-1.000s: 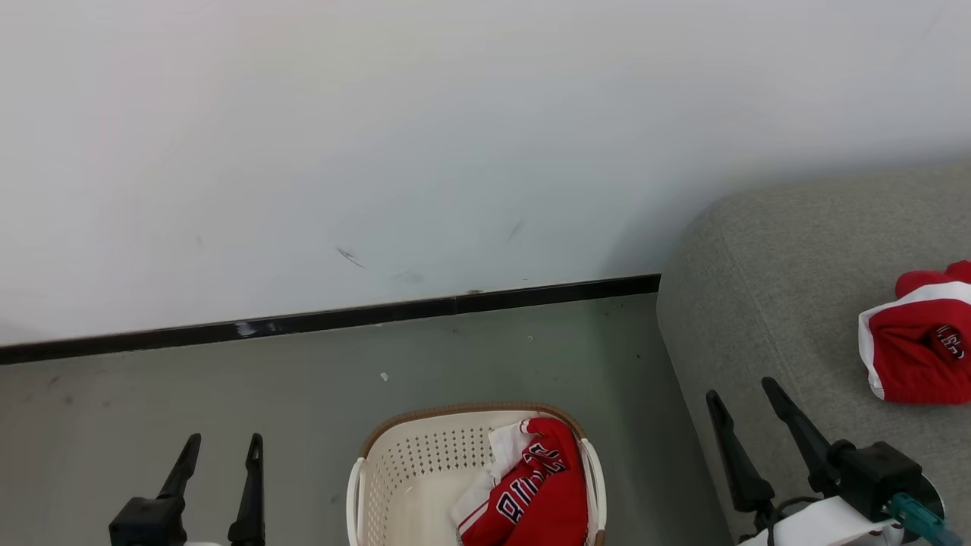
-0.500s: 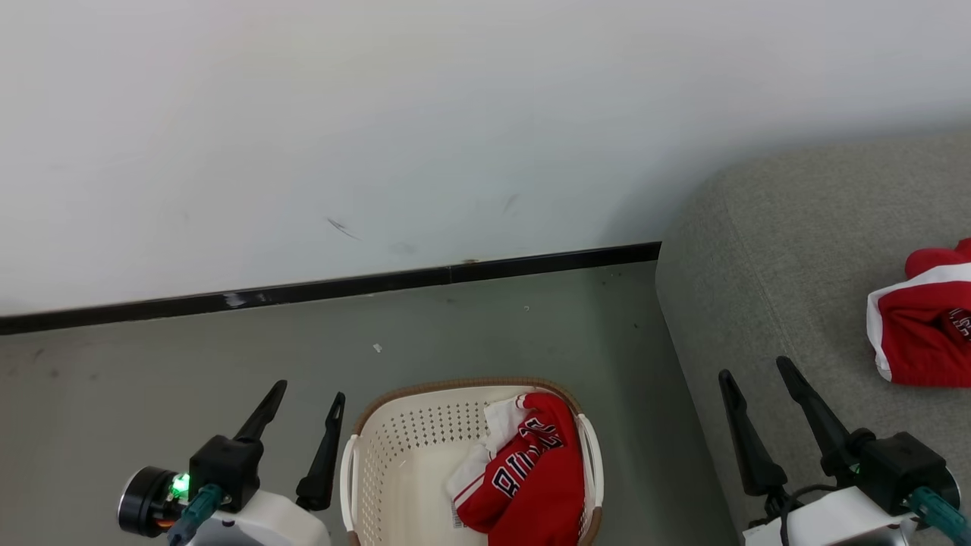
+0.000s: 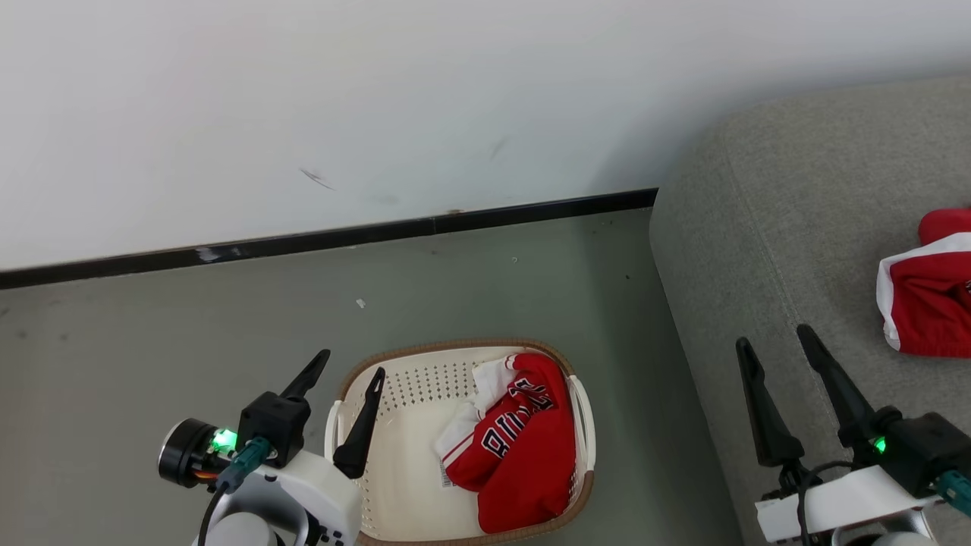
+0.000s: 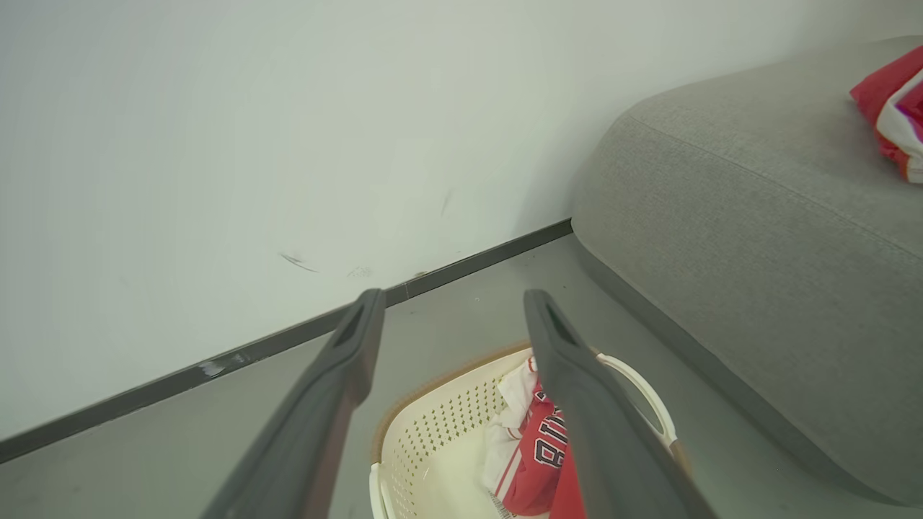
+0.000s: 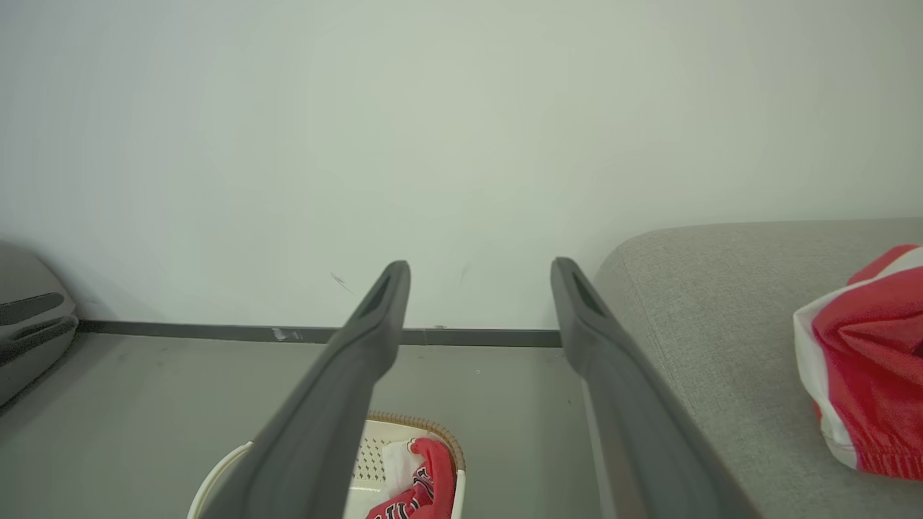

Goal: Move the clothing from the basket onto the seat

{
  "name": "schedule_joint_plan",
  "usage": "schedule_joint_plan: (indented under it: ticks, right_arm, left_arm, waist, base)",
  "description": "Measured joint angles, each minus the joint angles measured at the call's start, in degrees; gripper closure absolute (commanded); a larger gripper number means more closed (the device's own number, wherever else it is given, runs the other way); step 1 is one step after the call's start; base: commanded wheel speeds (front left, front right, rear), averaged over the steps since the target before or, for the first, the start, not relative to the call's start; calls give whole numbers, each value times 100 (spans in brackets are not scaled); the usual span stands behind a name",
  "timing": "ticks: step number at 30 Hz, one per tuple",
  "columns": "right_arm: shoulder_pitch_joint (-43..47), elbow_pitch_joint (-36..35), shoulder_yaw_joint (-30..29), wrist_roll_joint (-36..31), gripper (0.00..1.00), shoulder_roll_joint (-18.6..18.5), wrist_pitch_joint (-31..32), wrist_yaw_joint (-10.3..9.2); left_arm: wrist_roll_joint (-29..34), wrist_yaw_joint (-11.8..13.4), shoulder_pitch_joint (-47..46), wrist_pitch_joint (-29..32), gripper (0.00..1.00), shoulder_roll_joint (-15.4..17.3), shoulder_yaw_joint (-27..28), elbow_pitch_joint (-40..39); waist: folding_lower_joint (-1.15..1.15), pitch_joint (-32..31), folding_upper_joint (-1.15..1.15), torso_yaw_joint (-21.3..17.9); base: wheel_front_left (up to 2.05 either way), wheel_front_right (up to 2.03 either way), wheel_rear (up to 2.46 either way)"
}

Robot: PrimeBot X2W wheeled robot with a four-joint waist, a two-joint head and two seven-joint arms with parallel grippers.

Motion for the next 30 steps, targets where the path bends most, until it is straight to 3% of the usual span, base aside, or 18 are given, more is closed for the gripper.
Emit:
schedule_joint_plan:
  ticks: [13, 30]
  right_arm:
    - [-435, -361, -42, 3, 0, 0, -1, 1]
    - [-1141, -660, -136, 155, 0, -1, -1, 1]
  left_arm:
    - [310, -309, -684, 52, 0, -313, -476, 443]
    - [809, -559, -1647, 193, 0, -319, -828, 1145]
  waist:
    - [0, 744, 0, -190]
    - [0, 1714, 0, -558]
  base:
    - [0, 0, 0]
    - [0, 0, 0]
